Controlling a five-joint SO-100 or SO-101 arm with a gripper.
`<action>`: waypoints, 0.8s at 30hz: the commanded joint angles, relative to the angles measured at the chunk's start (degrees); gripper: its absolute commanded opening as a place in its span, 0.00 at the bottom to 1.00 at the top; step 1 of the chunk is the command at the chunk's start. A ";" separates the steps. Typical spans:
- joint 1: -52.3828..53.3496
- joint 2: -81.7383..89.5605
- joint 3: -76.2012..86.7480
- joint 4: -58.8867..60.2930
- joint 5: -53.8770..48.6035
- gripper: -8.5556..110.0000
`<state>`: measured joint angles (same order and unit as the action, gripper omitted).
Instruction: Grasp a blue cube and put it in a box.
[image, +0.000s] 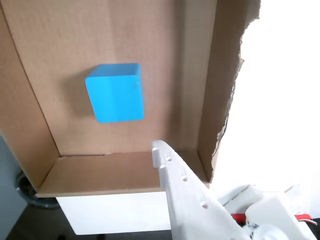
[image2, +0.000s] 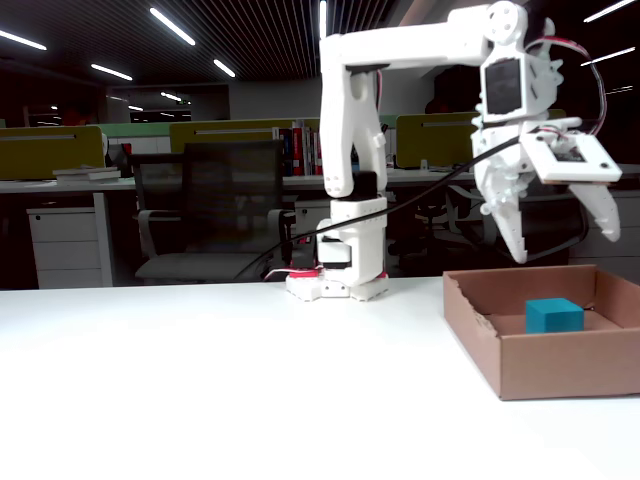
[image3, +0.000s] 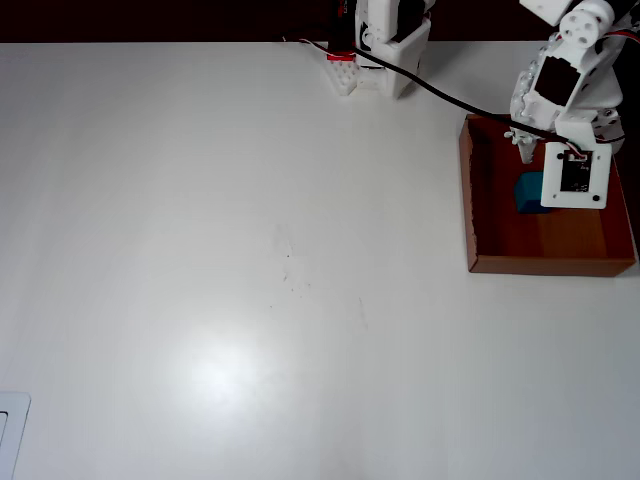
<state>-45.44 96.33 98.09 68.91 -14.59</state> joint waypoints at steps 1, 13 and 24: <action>0.88 6.42 0.70 0.62 -0.88 0.41; 6.42 26.72 11.43 0.35 -5.89 0.35; 6.86 47.02 30.85 -7.03 -15.38 0.33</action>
<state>-38.41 139.31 126.12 63.63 -28.30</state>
